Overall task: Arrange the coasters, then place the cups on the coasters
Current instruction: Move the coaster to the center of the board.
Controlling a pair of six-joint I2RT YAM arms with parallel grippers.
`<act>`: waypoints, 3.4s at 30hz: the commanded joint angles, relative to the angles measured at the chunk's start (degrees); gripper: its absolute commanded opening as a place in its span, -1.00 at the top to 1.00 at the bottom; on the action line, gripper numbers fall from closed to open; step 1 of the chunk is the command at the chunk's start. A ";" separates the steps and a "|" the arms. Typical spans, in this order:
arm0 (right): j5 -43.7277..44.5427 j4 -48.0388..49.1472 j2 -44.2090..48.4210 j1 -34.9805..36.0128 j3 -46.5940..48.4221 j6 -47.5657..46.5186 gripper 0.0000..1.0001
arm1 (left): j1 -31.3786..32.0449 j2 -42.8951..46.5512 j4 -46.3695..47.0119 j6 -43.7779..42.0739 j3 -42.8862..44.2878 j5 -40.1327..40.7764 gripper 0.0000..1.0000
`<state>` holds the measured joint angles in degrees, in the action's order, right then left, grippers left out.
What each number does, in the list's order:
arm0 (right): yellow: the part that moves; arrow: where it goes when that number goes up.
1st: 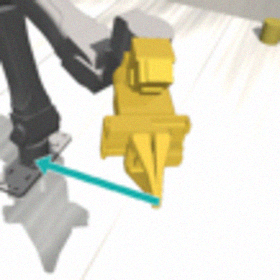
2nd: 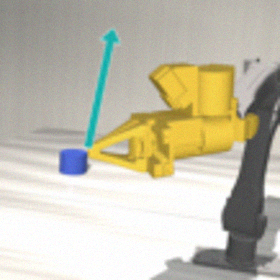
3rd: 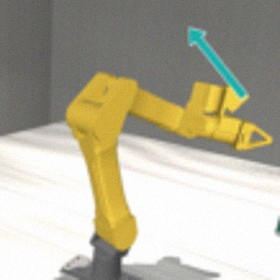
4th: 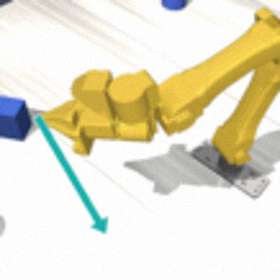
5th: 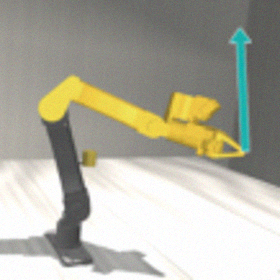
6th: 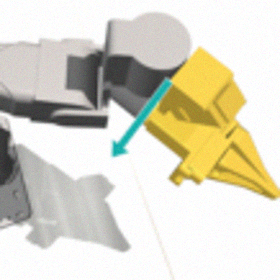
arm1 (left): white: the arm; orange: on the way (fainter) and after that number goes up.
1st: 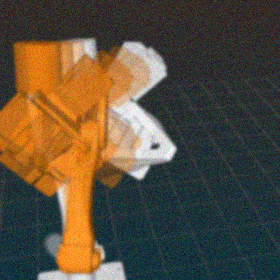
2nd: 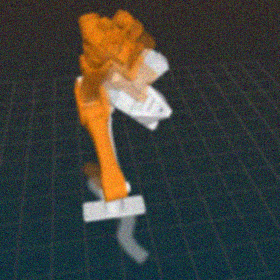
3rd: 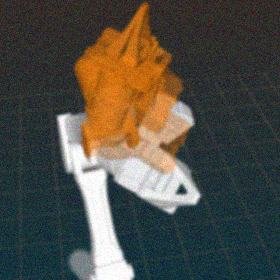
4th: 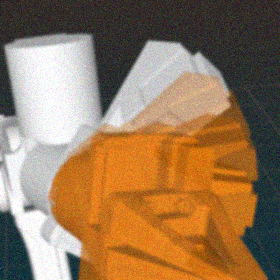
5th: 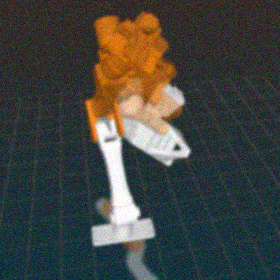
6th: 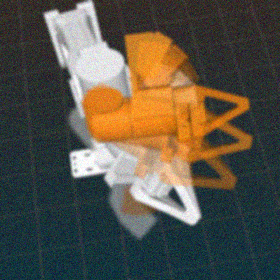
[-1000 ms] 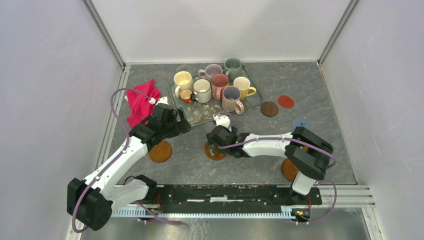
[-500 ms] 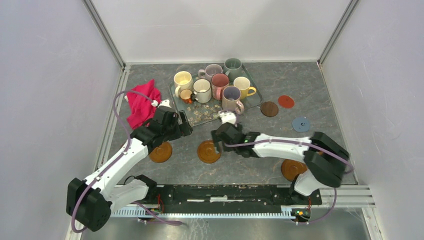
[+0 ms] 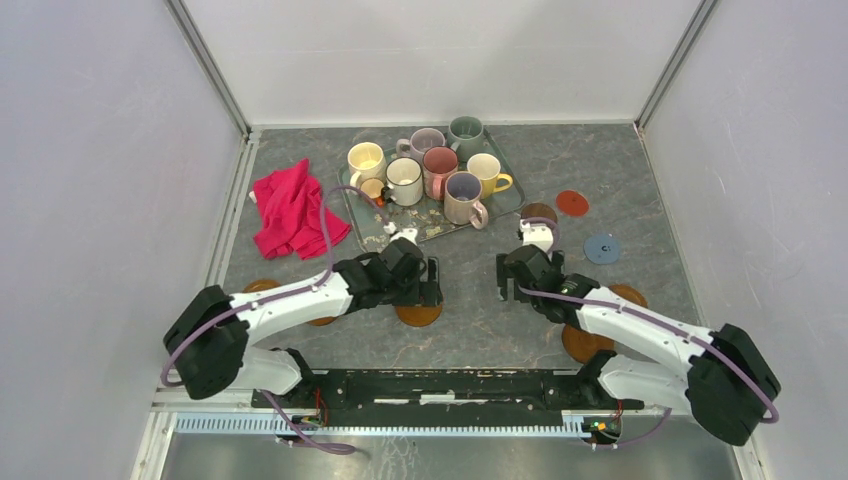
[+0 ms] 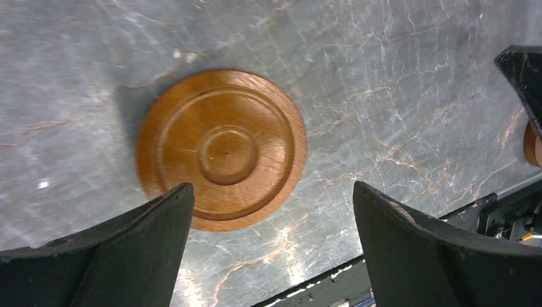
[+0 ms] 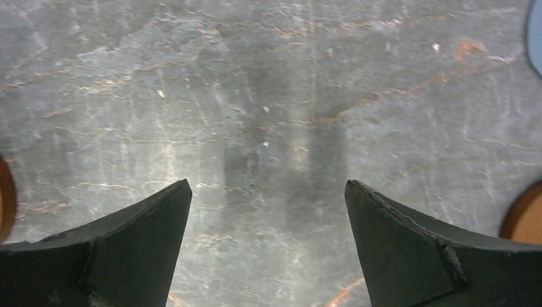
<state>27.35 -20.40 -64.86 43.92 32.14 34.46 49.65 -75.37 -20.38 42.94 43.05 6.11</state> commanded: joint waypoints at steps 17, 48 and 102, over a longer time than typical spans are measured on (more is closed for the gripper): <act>5.46 -11.95 12.47 -4.67 -4.41 1.88 -0.96 | 6.18 -10.40 11.12 4.88 2.09 7.22 -0.99; -3.96 -9.15 17.70 -17.86 -13.68 1.28 -0.96 | -1.91 -0.65 3.71 4.51 -8.40 11.12 -0.99; -8.69 -29.00 11.38 -23.89 -0.51 7.54 -0.96 | -6.91 7.58 3.03 2.73 -13.29 8.31 -0.99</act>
<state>20.88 -42.24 -53.08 20.18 31.35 38.39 43.16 -69.19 -16.62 47.22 30.70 14.48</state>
